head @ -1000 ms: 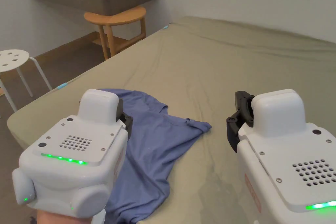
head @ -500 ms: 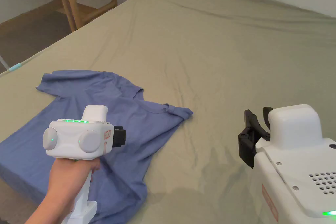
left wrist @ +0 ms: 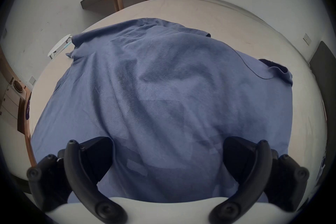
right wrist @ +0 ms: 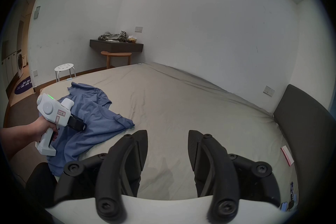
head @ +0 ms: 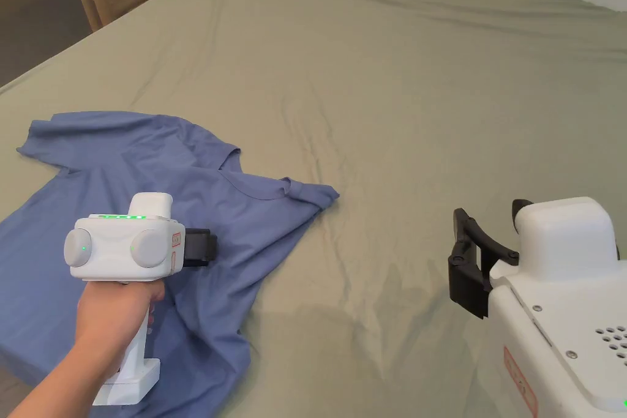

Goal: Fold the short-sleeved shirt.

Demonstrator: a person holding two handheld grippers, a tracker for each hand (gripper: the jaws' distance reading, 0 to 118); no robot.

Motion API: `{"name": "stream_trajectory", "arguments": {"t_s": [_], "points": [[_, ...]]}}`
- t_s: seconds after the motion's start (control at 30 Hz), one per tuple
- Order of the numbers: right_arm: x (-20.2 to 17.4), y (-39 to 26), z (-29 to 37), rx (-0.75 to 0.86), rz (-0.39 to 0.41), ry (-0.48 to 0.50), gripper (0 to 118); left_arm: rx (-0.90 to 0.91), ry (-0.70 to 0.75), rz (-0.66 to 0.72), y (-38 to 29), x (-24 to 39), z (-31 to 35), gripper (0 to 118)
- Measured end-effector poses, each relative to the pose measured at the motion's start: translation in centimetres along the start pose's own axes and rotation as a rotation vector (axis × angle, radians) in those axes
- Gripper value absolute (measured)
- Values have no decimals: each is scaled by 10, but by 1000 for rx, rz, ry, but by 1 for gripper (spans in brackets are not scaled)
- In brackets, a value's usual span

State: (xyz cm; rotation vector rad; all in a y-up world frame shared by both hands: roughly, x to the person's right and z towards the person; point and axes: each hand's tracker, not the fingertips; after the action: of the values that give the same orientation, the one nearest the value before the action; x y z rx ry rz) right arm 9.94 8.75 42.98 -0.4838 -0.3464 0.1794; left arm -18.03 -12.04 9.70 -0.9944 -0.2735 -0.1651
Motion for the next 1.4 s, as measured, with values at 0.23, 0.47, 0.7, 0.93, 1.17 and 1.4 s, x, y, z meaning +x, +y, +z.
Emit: {"name": "stream_trajectory", "arguments": {"t_s": [0.23, 0.47, 0.7, 0.93, 1.17, 1.4], "points": [[-5, 5, 10, 40, 1, 56, 1, 75, -36, -45, 2, 15, 28, 0], [6, 5, 42, 99, 38, -7, 1, 145, -110, 58, -11, -15, 38, 0], [37, 2, 82, 139, -23, -65, 1, 435, -253, 185, -8, -33, 144, 0], [68, -5, 132, 193, -68, -152, 1, 773, -418, 143, 20, -23, 283, 0], [104, -13, 181, 249, -135, -266, 1, 1065, -559, -122, 85, 51, 438, 0], [140, -31, 224, 260, -184, -390, 1, 1077, -701, -412, 121, 166, 494, 0]]}}
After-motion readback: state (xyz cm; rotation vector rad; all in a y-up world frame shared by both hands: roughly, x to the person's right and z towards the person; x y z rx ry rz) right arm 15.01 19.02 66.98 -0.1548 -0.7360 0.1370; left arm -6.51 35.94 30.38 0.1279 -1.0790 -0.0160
